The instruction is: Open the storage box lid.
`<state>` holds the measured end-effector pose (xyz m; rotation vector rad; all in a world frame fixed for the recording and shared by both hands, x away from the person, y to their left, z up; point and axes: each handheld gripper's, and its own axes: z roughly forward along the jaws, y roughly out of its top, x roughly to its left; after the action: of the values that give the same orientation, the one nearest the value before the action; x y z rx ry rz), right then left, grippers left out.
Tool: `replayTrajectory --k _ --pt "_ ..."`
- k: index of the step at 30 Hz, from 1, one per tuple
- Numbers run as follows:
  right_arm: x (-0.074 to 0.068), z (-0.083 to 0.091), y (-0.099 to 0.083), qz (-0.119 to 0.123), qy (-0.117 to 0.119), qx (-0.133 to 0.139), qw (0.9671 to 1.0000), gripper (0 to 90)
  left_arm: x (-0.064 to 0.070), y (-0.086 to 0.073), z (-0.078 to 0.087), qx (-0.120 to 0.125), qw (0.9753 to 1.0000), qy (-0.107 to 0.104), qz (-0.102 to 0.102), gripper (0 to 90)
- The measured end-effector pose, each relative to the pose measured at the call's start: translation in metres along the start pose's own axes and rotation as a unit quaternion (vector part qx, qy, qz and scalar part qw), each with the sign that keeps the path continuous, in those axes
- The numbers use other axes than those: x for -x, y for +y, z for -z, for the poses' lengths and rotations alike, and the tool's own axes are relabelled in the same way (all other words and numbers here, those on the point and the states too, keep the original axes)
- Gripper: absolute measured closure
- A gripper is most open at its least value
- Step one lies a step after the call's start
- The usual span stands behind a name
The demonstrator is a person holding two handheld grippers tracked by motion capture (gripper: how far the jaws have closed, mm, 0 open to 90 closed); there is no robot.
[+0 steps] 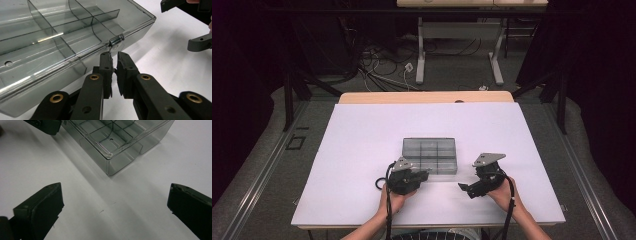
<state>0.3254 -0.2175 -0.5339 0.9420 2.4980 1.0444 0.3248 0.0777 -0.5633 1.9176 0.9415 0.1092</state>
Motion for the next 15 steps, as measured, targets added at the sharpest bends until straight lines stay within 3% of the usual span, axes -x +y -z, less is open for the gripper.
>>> replayTrajectory --k 15 --pt "-0.0008 -0.0015 -0.0004 0.002 0.000 0.007 1.0000 0.0 0.0002 0.0001 0.0011 0.005 0.9999 -0.004 0.008 82.5"
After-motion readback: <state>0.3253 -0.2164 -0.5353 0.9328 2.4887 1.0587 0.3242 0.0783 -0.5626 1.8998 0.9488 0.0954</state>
